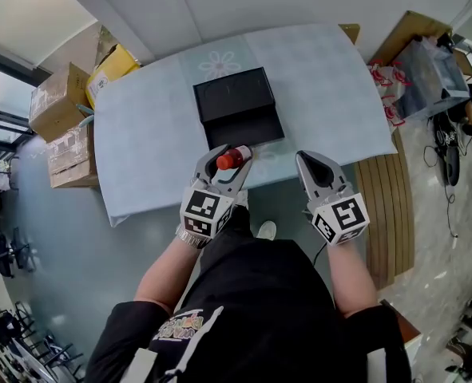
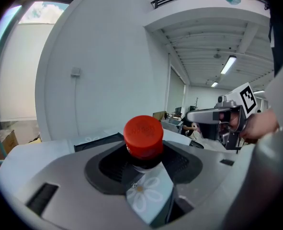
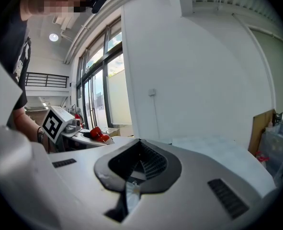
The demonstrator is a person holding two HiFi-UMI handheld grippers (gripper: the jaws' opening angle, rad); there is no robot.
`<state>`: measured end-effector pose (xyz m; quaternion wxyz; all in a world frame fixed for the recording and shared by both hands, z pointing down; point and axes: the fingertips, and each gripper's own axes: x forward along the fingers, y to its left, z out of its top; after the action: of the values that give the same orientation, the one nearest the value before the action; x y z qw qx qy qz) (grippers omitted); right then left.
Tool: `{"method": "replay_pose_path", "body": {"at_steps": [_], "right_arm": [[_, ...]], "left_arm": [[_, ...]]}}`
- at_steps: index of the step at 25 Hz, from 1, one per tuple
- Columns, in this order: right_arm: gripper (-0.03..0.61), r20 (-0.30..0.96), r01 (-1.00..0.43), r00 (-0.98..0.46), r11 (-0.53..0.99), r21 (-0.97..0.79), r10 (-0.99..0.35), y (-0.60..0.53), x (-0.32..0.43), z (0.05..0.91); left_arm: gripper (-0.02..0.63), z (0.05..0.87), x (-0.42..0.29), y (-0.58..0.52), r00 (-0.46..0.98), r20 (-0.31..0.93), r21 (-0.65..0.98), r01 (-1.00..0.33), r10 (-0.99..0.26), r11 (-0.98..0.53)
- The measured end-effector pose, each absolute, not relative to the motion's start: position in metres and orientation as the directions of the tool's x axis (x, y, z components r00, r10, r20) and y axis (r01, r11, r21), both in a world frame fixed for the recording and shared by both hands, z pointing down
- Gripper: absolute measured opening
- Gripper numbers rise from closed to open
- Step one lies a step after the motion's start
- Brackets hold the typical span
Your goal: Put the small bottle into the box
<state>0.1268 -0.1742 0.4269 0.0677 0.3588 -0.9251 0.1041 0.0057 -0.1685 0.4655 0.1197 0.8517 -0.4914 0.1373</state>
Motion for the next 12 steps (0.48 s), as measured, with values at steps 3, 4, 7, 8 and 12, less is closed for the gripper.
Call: {"method": "replay_pose_path", "body": {"at_steps": [3, 4, 7, 8, 12], "right_arm": [[0.008, 0.221, -0.687, -0.725, 0.709, -0.159, -0.652, -0.190, 0.123, 0.434], [0.008, 0.227, -0.688, -0.724, 0.707, -0.163, -0.651, -0.196, 0.119, 0.436], [0.008, 0.244, -0.687, -0.724, 0.707, -0.170, -0.645, -0.211, 0.107, 0.445], [0.008, 0.252, -0.685, -0.725, 0.707, -0.173, -0.641, -0.216, 0.103, 0.449], [0.008, 0.283, -0.681, -0.727, 0.707, -0.188, -0.626, -0.231, 0.091, 0.463]], "left_arm": [[0.221, 0.477, 0.005, -0.184, 0.492, 0.371, 0.059, -0.859, -0.788, -0.509], [0.221, 0.481, 0.004, -0.189, 0.495, 0.378, 0.052, -0.855, -0.782, -0.516], [0.221, 0.496, -0.002, -0.205, 0.502, 0.394, 0.043, -0.847, -0.770, -0.531], [0.221, 0.502, -0.004, -0.209, 0.504, 0.399, 0.048, -0.845, -0.766, -0.532], [0.221, 0.523, -0.008, -0.227, 0.509, 0.424, 0.067, -0.842, -0.749, -0.535]]}}
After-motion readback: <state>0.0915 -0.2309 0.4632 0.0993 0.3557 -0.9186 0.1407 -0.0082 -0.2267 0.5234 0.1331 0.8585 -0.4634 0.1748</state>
